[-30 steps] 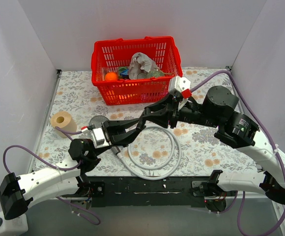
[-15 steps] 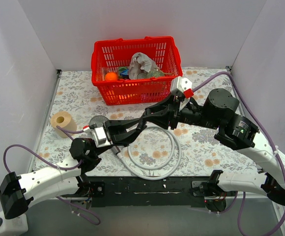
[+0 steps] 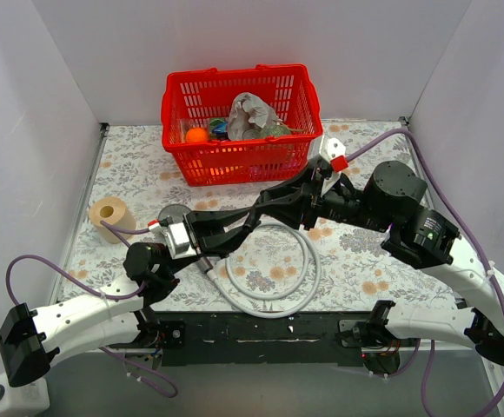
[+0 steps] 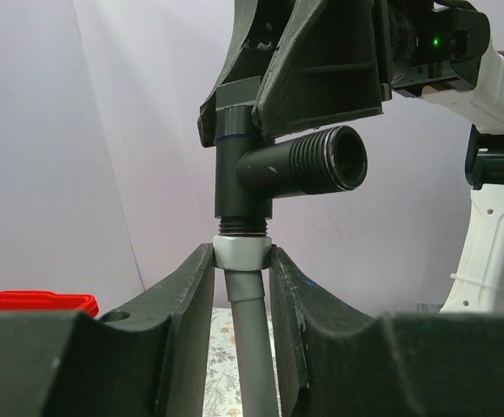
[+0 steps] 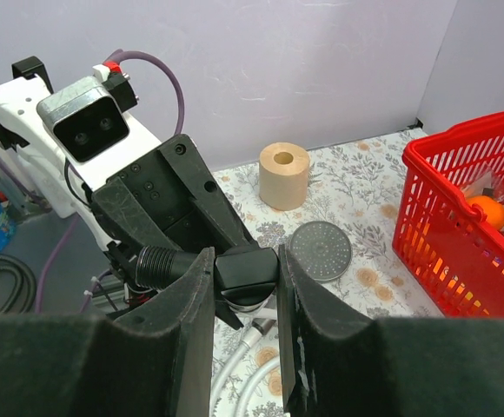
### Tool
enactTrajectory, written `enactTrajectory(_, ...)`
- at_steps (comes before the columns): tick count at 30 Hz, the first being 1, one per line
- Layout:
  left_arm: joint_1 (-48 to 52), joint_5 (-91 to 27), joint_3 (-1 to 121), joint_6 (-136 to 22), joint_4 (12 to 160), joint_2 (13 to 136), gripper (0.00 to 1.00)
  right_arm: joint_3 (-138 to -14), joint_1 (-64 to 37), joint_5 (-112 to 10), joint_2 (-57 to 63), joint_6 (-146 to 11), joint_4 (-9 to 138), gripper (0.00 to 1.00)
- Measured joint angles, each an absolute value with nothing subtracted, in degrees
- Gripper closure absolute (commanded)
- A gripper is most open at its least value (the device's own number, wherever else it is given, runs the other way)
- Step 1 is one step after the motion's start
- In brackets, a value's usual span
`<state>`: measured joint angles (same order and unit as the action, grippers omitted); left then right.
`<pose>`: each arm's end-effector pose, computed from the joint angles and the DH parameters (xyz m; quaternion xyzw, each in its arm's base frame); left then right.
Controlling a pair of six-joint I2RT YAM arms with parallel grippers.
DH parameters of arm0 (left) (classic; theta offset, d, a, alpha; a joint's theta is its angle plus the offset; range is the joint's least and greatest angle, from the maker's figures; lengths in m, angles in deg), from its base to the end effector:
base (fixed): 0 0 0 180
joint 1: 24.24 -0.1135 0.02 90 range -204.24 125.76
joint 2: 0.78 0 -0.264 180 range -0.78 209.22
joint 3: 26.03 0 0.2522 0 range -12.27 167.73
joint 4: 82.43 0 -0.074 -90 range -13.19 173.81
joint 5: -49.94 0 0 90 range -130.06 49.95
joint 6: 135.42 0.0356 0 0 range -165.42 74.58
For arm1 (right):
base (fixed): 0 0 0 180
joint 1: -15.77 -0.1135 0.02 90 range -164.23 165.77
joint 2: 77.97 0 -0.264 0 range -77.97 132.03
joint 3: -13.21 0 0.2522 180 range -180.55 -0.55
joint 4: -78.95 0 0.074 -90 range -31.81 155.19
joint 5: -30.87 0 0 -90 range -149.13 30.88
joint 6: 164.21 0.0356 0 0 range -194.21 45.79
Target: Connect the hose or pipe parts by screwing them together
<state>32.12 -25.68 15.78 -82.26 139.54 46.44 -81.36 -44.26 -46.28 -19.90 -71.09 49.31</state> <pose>0.0918 -0.1538 0.3481 0.1858 0.4207 -0.6826 0.5680 0.0886 0.1694 0.5006 -0.3878 0.5398 0.4525 0.5945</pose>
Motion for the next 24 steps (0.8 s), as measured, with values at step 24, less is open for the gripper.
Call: enactTrajectory(24, 31.7, -26.7, 16.3, -82.2, 138.1, 46.8, 1.0, -81.5, -42.9, -49.7, -19.1, -65.7, 48.4, 0.99)
